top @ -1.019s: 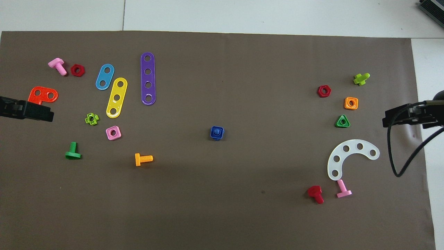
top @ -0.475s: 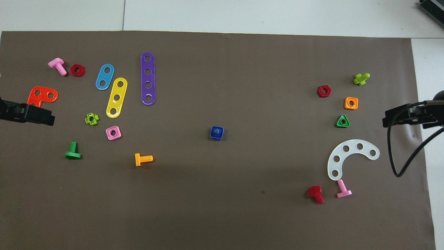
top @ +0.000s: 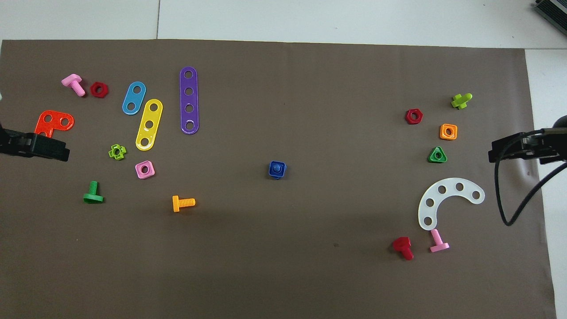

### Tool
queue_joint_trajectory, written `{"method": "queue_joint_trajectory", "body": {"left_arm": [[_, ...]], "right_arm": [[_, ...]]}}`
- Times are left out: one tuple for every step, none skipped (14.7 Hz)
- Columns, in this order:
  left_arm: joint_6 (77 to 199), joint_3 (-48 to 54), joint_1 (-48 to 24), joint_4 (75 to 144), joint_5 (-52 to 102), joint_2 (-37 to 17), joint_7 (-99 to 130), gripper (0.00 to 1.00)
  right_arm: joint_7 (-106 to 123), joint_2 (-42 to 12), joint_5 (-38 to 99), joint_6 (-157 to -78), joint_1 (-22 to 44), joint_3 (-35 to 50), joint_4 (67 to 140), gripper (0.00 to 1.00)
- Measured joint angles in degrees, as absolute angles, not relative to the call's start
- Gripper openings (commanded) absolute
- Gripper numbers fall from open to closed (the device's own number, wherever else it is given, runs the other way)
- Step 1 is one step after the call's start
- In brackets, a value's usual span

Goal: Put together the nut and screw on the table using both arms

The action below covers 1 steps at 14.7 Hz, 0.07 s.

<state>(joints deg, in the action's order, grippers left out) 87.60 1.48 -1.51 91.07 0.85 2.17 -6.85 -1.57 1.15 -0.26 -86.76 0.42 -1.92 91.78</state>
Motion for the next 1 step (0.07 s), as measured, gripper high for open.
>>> {"method": "queue_joint_trajectory", "body": {"left_arm": [[87.61, 1.49, -1.5, 91.07, 0.85, 2.18, -6.85, 1.0]], "right_arm": [[-1.57, 1.15, -0.26, -86.76, 0.42, -1.92, 91.78, 1.0]]}}
